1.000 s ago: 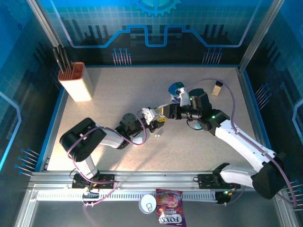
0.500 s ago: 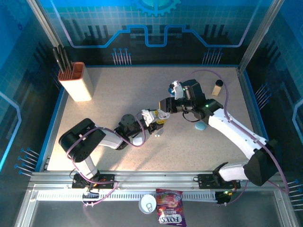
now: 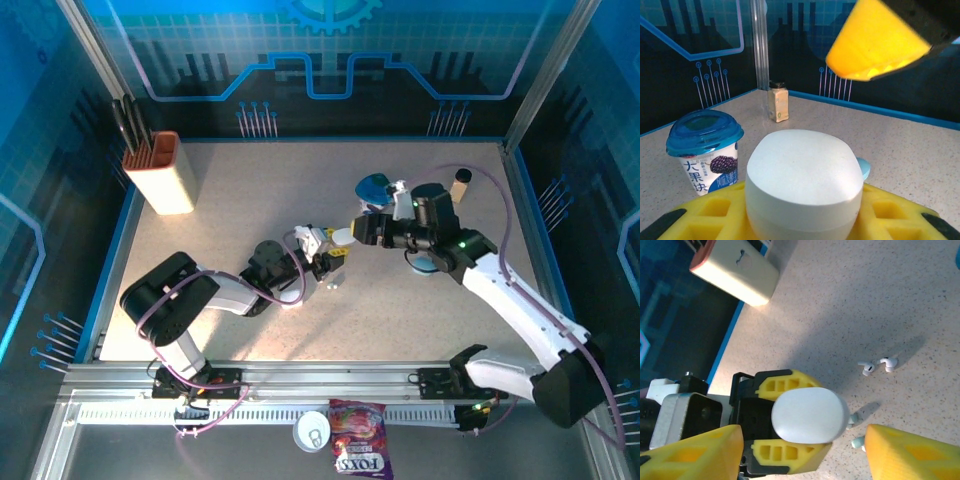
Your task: Insert wireless bluetooth earbuds into charging case
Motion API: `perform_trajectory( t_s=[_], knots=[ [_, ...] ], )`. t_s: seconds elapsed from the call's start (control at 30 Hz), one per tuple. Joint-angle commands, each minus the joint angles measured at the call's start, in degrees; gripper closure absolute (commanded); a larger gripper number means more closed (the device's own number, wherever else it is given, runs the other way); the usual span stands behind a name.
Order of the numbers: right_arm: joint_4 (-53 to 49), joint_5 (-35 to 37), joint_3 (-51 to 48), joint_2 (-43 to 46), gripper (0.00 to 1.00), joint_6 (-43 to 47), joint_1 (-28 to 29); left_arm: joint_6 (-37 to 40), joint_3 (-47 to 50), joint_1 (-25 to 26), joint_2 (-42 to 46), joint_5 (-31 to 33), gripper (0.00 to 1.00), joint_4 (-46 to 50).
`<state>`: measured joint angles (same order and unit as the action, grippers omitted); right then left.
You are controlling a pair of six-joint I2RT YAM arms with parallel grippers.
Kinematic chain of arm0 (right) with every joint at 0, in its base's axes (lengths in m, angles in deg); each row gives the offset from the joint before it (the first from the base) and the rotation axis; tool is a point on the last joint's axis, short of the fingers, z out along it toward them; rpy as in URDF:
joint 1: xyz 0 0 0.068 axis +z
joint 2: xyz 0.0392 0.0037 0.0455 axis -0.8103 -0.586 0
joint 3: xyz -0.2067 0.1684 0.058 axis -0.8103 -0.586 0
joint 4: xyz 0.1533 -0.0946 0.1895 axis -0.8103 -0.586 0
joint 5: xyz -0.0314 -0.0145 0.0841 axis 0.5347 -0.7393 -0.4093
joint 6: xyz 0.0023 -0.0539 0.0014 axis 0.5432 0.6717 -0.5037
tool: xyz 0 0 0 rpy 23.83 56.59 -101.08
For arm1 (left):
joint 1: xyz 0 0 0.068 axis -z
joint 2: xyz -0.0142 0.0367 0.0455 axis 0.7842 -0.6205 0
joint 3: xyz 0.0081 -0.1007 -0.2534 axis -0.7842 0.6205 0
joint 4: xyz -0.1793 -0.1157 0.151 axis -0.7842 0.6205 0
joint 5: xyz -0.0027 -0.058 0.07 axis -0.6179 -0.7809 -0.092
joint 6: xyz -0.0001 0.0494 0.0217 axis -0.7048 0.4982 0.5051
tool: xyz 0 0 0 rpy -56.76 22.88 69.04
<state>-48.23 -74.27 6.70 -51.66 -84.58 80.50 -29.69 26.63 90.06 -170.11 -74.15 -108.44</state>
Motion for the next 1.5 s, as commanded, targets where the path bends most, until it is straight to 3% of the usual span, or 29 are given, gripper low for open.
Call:
perform_trajectory(
  t_s=[0.0,0.2,0.43,0.73,0.8,0.9,1.1,1.37,1.47],
  knots=[
    [8.0,-8.1,-4.3,1.9,0.29,-9.0,-2.7,-4.3,-1.3,-0.4,1.6,-2.9,0.61,-5.5],
    [18.3,-16.7,-11.0,0.9,0.26,-17.2,-3.9,-6.0,-2.5,-0.4,1.8,-6.1,0.61,-6.1],
    [35.3,-20.9,-15.4,-3.3,0.36,-27.1,-3.9,-6.4,-3.1,-0.4,1.6,-8.3,0.61,-6.1],
    [36.6,-21.6,-15.1,-5.0,0.75,-28.0,-4.2,-6.5,-3.0,-0.4,1.0,-8.9,0.6,-6.0],
    [36.5,-21.5,-15.3,-5.0,0.85,-27.9,-4.4,-6.3,-2.8,-0.4,1.0,-8.7,0.57,-6.0],
    [36.4,-21.1,-15.3,-5.1,0.91,-27.5,-4.7,-5.6,-2.7,-0.4,1.1,-8.3,0.49,-6.0],
    [30.7,-18.2,-17.1,-4.0,0.9,-22.5,-7.6,-4.2,-1.1,-1.1,2.2,-6.3,0.15,-3.8],
    [7.6,-2.6,-22.7,2.8,0.9,-9.7,-14.6,1.9,0.1,-1.4,10.8,-8.2,0.01,19.4],
    [4.5,-2.2,-27.8,6.2,0.9,-9.2,-18.4,4.2,-0.1,-1.5,13.9,-11.5,0.01,28.1]
  ],
)
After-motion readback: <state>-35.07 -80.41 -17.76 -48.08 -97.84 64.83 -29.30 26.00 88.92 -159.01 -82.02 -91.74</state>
